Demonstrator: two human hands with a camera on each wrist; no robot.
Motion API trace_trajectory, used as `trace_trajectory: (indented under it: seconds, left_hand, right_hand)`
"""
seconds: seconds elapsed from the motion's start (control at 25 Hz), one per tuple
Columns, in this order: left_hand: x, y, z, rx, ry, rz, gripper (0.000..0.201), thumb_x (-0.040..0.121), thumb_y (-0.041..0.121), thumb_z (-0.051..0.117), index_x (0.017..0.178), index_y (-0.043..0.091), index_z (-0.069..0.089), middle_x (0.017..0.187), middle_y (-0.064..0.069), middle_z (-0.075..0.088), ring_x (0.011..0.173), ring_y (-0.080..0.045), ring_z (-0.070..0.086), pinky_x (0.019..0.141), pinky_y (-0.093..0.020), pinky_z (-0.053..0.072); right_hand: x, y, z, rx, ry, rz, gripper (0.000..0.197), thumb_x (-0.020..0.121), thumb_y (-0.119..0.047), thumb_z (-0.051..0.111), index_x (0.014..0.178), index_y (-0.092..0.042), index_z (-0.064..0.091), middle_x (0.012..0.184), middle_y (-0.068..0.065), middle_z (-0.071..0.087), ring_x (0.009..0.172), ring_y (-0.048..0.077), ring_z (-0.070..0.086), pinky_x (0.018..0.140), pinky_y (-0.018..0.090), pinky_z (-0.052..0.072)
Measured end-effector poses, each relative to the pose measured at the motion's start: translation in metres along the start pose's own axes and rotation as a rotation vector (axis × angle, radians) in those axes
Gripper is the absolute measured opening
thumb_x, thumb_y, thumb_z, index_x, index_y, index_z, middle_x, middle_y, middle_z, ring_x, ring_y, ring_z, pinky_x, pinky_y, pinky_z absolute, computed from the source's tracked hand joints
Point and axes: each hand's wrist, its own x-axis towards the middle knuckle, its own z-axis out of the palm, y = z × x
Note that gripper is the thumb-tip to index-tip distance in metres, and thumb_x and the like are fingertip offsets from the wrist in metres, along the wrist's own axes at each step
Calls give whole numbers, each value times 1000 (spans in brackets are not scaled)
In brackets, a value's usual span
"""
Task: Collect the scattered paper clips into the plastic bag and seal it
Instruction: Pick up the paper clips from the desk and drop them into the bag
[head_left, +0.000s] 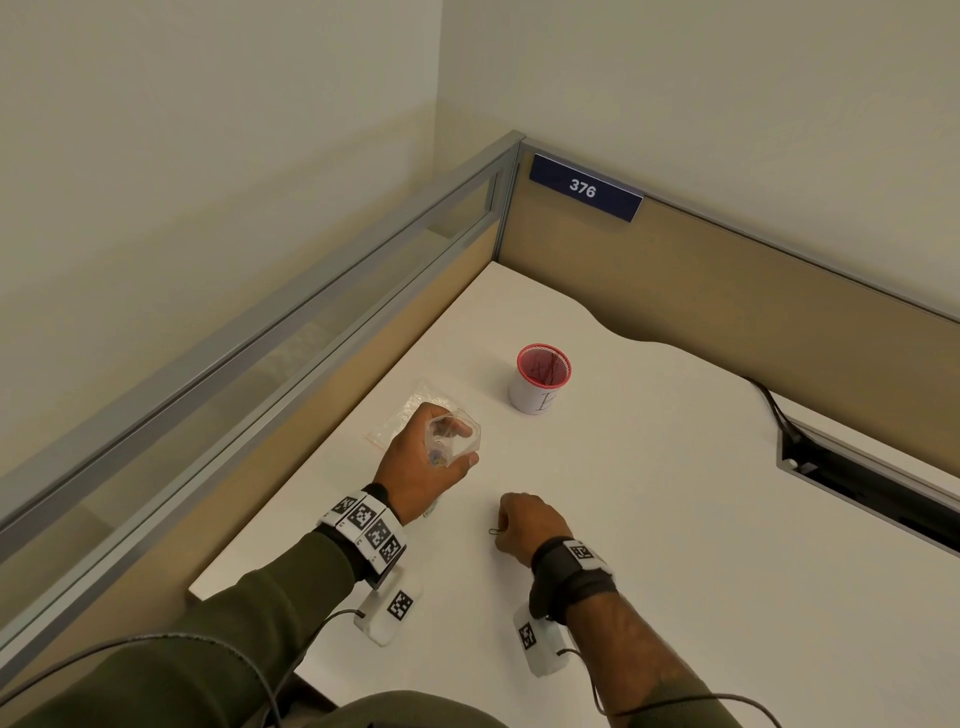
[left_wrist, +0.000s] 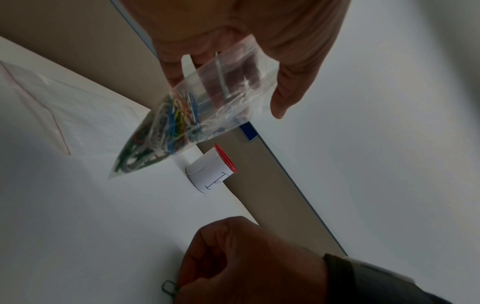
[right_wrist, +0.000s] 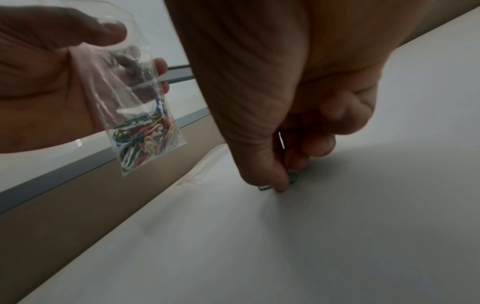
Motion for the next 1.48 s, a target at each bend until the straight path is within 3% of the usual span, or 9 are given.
trace_trajectory:
  seconds: [0.32,0.44,0.56,0.72,1.04,1.2,1.28,1.36,1.48]
  left_hand:
    - [1,-2,-3,-5,13,-2,38,79,19,80,108,23,54,113,3,68,116,-15,62,100,-36,52]
    - [0,-5,-1,1,-5,-8,40,79,22,80,110,21,54,115,1,66,117,-17,61,101,-36,52]
    - [-3,-7,2,12,-18,-11,41,79,22,80,110,20,54,115,2,66,117,-16,62,101,-34,51]
    - [-6,-3,7,27,-32,-4,42,81,18,80,113,19,53,114,4,66,116,-13,62,99,-30,52]
    - [-7,2,10,63,-51,-10,48,81,19,80,117,21,48,110,2,62,106,-16,65,80,-17,55]
    - [-12,3,8,27,-37,12,42,82,16,80,113,20,51,111,5,64,112,-14,62,91,-25,55]
    - [-16,0,5,-8,-30,-2,41,81,18,80,112,20,53,114,4,66,115,-14,62,95,-31,54]
    - [-21,-4,0,-39,-13,-18,39,79,21,79,109,21,54,115,4,66,117,-15,61,96,-34,54]
    - [-34,-8,-13,-1,55,-14,37,80,15,80,107,21,55,113,3,67,115,-17,62,95,-33,53]
  right_hand:
    - [-5,9,5,107,89,-5,12,83,-14,53,94,-17,55,98,5,58,82,20,51,77,30,46]
    - [-14,14,-11,239,276,-57,24,85,-14,54,107,-23,61,98,2,58,83,16,54,72,21,41]
    - [-27,6,-44,360,509,-137,17,86,-16,57,100,-22,65,88,-5,56,74,10,52,63,12,36]
    - [-45,-22,-81,531,654,-275,7,88,-17,60,93,-19,66,87,-5,64,76,10,57,70,16,48]
    - [-56,-56,-84,528,560,-416,10,90,-26,62,94,-22,70,90,-8,67,80,8,59,70,18,49]
    - [-59,-47,-84,564,662,-409,10,92,-22,60,96,-20,69,91,-6,66,80,7,58,70,14,46]
    - [-55,-36,-78,554,679,-364,12,92,-20,59,98,-19,69,95,-4,67,82,8,59,74,19,50]
    - [-48,-19,-61,477,610,-272,16,92,-20,57,103,-19,69,102,-2,68,89,13,61,83,27,51]
    - [-43,8,-16,303,406,-164,26,94,-22,53,118,-20,63,124,-1,61,113,16,57,96,23,40]
